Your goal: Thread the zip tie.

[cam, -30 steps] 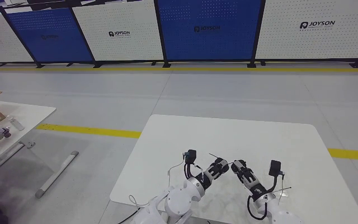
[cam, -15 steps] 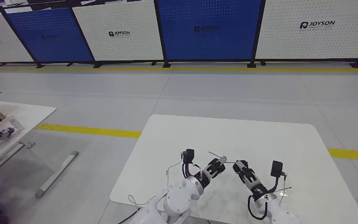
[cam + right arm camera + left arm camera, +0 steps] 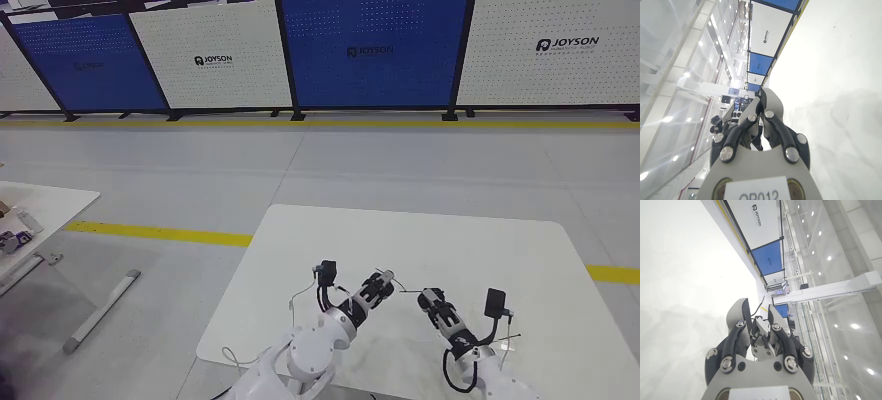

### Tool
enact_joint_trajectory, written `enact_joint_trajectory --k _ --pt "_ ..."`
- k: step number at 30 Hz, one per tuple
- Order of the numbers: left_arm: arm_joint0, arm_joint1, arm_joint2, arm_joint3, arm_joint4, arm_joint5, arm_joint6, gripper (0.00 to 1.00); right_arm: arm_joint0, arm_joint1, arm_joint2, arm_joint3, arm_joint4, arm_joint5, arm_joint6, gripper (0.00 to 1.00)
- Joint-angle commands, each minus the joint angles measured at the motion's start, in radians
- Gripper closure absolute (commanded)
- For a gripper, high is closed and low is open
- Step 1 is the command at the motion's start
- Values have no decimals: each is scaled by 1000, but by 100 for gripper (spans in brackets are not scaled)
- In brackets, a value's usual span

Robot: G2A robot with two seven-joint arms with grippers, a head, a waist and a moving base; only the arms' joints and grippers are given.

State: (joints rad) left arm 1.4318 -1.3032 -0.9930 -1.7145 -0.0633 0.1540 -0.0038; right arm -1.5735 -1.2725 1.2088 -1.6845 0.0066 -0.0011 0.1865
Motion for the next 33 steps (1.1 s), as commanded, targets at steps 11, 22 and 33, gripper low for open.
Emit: enact_joint_trajectory --k 11,22,33 --pt "-8 -3 15 7 14 12 -14 100 0 -2 -1 -1 -5 -1 1 100" --pt "-10 -6 13 7 5 20 -9 81 -3 -2 -2 -3 -20 0 4 100" --pt "-10 -7 6 6 -2 28 -3 92 -2 -3 -1 -2 -23 1 11 100"
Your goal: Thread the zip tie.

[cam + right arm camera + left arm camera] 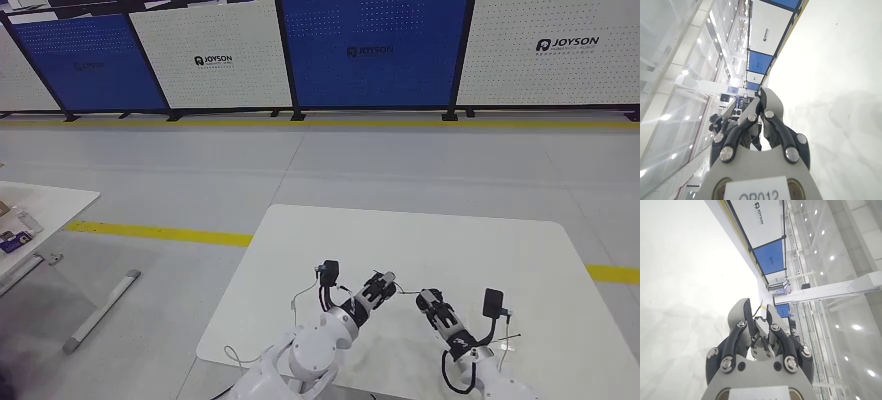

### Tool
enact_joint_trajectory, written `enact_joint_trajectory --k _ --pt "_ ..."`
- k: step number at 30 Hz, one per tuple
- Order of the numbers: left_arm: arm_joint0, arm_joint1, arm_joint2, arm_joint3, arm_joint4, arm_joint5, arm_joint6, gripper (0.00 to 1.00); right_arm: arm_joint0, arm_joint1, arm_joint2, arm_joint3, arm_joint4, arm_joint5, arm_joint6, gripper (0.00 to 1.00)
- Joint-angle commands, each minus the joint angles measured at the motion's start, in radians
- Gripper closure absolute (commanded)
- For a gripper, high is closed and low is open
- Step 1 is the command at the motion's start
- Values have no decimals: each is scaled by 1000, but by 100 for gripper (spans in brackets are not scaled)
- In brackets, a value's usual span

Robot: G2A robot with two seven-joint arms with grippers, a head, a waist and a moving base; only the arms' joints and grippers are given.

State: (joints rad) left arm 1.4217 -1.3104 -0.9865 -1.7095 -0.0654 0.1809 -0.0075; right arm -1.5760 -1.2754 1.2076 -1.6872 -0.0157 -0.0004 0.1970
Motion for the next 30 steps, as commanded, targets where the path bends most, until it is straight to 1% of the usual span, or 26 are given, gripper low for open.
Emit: enact_joint_trajectory --k 1,2,13,14,16,21,26,28,30 --pt "0 0 -1 1 -1 3 0 94 1 0 -1 0 -3 0 2 100" --pt "0 0 -1 1 -3 5 -2 100 2 0 -1 0 -4 1 2 100" --pt "4 0 0 -4 10 4 -11 100 7 -2 -2 -2 6 7 4 100" --pt "4 0 0 -4 11 4 -11 100 7 -2 -1 -2 7 9 6 83" --pt "5 -1 0 -6 2 12 -6 100 9 -3 0 -5 10 10 7 0" --pt "5 -5 -4 -18 -19 33 15 100 3 -2 8 -14 14 -2 6 0" --pt "11 -7 -12 -30 -41 58 44 100 -12 -1 15 -24 14 -20 8 0" --pt "14 -8 -16 -37 -54 71 56 100 -23 1 16 -20 -2 -28 20 0" --pt "18 -10 -23 -50 -77 94 71 100 -26 4 11 -11 -44 -19 38 0"
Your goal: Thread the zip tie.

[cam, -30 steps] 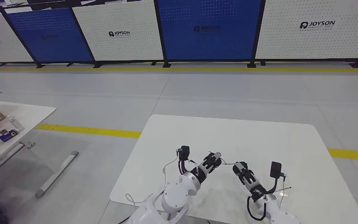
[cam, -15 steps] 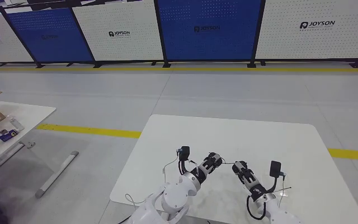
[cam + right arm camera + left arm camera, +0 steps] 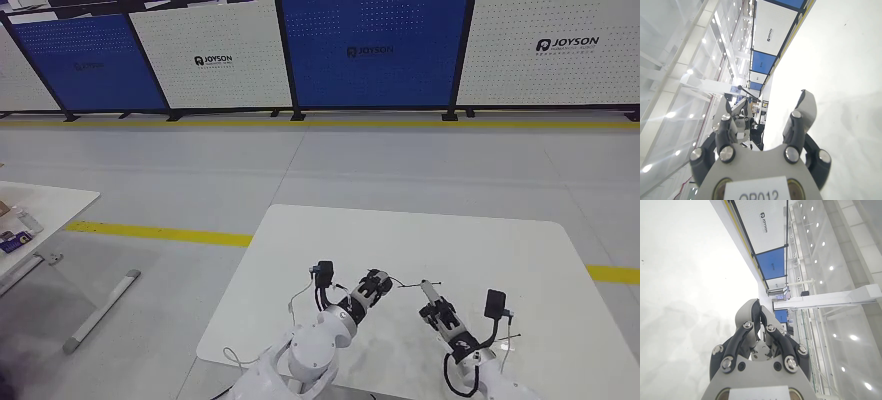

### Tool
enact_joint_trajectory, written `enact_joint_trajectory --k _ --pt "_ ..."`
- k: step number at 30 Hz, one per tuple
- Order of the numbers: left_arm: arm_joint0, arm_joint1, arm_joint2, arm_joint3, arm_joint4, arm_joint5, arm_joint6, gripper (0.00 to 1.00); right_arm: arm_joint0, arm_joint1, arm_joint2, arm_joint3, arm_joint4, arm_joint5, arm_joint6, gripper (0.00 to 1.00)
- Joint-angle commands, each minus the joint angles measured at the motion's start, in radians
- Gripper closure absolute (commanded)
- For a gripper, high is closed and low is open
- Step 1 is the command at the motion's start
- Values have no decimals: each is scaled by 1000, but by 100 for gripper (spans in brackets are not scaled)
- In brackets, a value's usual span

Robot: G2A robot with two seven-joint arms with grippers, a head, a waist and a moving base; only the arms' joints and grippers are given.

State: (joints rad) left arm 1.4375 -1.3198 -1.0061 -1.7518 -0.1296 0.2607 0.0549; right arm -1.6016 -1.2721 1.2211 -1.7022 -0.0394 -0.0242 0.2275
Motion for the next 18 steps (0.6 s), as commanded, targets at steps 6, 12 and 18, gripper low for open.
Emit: enact_joint_trajectory --k 6,12,18 --pt "9 -2 -4 -41 -21 24 15 100 -3 -1 -7 3 2 -2 5 0" --pt "13 -4 -12 -47 -52 19 22 100 5 2 -10 0 -69 8 3 0" --pt "46 -15 -44 -103 -227 42 78 100 13 12 -8 -13 -245 12 1 0"
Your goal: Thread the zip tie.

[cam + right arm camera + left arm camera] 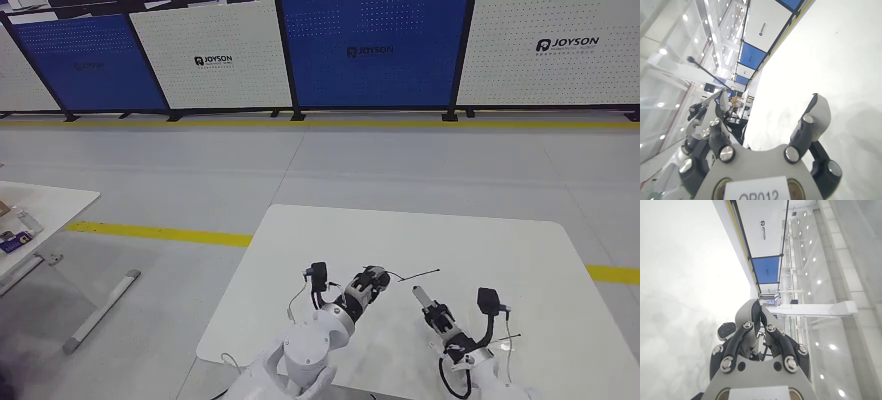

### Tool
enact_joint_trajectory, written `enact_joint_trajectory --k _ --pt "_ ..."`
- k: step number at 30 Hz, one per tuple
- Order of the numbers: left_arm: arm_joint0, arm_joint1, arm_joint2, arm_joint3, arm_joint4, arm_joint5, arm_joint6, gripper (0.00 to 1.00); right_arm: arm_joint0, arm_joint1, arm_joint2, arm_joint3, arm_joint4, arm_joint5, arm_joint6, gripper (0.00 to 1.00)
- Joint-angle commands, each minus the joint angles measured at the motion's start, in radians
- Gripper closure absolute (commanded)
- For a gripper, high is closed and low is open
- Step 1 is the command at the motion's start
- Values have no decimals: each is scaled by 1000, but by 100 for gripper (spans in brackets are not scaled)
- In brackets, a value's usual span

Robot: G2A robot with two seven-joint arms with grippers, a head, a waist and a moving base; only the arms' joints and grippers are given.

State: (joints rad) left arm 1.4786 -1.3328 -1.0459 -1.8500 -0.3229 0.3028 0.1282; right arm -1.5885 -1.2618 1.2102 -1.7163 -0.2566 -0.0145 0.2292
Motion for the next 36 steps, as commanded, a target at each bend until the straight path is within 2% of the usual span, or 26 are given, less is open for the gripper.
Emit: enact_joint_trajectory --k 1,4,12,15,19,27,30,31,32,33,36 --pt "7 -3 -9 -8 -60 -1 9 100 -1 3 0 2 -63 4 -3 0" --pt "7 -8 -15 -9 -127 -5 7 100 6 4 -21 19 -158 9 -18 0" --pt "3 -8 -14 -8 -140 -2 -7 100 6 4 -23 19 -159 8 -22 0" --pt "6 -10 -15 0 -171 -3 -8 100 19 7 -42 33 -286 18 -33 0" --pt "-2 -15 -15 4 -233 14 3 100 44 11 -66 55 -425 -33 -39 0" --pt "-6 -16 -14 2 -241 19 2 100 42 10 -69 67 -425 -50 -60 0" --pt "-10 -17 -4 15 -212 -2 11 100 44 9 -67 78 -402 -81 -68 0" --pt "-13 -17 1 18 -184 -13 22 100 45 9 -64 81 -399 -88 -68 13" --pt "-12 -18 9 21 -176 -20 26 100 46 9 -63 83 -399 -92 -69 51" --pt "-13 -19 14 25 -182 -23 28 100 47 9 -62 83 -401 -93 -68 62" --pt "-18 -21 25 33 -160 -33 46 100 51 9 -66 75 -413 -93 -62 62"
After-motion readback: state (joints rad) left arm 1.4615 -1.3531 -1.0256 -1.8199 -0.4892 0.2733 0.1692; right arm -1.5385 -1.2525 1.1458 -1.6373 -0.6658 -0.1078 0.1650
